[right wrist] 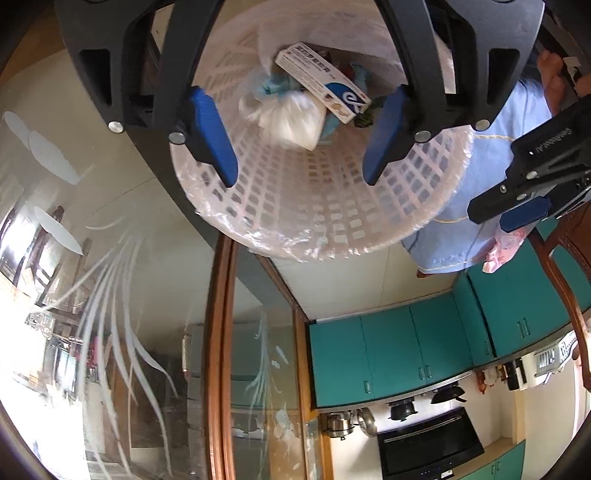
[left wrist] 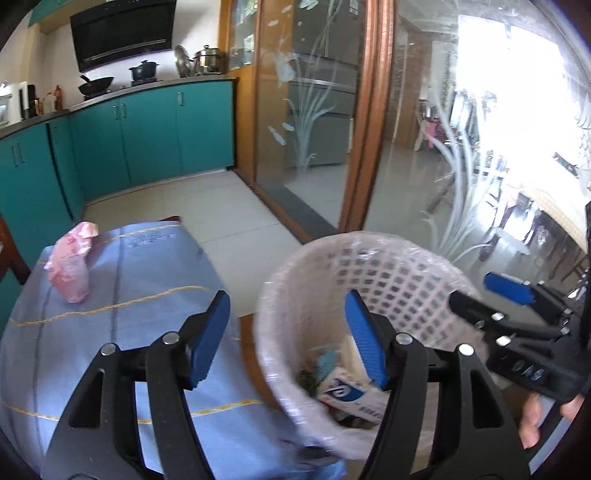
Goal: Collect trash
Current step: 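Open both tools to drop the tissue and leaves into the basket, then move both tools to the pink bag and grasp it with both tools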
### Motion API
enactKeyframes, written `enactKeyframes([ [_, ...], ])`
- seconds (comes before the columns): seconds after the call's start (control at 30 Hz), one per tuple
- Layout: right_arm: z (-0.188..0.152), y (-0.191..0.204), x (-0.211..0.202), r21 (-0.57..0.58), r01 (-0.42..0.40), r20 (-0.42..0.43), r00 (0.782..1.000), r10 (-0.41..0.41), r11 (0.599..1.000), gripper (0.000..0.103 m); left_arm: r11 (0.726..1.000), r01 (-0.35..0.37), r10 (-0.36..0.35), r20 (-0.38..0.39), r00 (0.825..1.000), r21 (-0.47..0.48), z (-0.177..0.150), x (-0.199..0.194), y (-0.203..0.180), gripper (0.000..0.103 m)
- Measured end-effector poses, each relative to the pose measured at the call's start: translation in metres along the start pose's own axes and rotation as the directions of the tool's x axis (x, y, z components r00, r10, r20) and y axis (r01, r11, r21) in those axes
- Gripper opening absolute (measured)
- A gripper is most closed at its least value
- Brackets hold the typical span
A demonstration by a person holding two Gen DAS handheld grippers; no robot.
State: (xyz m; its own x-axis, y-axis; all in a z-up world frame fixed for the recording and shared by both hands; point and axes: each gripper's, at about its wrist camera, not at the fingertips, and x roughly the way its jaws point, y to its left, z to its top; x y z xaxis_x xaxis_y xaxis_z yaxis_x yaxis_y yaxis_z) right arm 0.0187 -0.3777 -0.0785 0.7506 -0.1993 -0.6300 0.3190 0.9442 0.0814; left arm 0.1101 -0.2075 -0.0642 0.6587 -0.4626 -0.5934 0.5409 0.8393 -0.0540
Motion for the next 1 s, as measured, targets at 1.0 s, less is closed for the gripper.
enactKeyframes([
  [1.0,0.067,0.387,0.222,-0.056,-0.508,-0.338,0.820,0.463,0.859,0.049,0.737,-0.573,0.609,-0.015,0.793,-0.358,-0.014,-0.007,0.323,0.041],
])
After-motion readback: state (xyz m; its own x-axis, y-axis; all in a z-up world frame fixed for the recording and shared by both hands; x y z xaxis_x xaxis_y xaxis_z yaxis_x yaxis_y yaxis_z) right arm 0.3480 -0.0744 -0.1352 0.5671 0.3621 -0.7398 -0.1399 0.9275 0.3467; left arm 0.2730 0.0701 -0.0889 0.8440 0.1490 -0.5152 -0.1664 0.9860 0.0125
